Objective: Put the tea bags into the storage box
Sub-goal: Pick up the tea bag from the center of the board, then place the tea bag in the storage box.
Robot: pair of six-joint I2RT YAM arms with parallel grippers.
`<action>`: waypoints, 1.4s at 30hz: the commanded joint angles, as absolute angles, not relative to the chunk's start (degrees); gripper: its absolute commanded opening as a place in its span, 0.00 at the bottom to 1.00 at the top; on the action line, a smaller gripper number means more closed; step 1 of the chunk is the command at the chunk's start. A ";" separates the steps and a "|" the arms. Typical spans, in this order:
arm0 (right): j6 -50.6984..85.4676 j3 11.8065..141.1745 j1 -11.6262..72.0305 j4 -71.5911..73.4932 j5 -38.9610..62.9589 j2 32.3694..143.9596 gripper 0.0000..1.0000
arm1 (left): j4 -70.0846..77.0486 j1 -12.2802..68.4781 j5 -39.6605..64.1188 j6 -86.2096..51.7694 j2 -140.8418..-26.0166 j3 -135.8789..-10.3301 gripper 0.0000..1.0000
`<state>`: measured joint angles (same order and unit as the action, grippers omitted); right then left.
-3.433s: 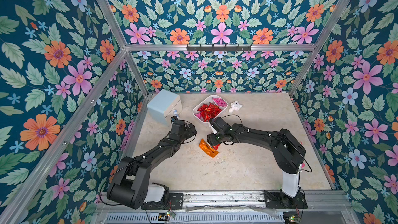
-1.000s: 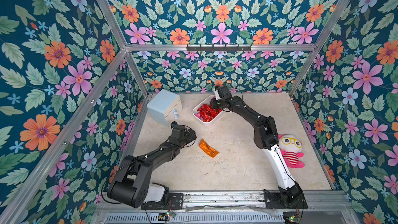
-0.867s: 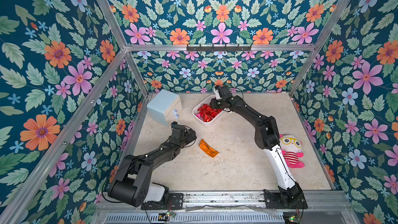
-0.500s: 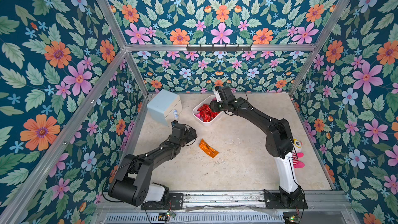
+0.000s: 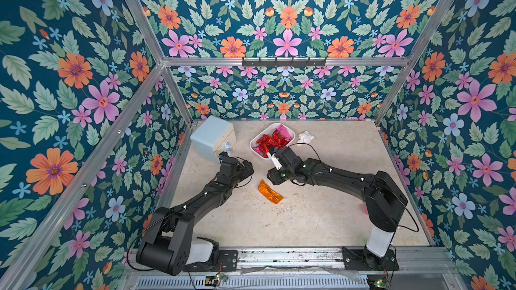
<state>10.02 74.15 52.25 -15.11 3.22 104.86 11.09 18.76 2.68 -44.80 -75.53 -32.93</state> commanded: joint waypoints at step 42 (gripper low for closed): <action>8.51 89.66 42.43 -14.55 -7.47 108.02 0.00 | 15.90 17.08 7.58 -47.39 -78.29 -28.55 0.96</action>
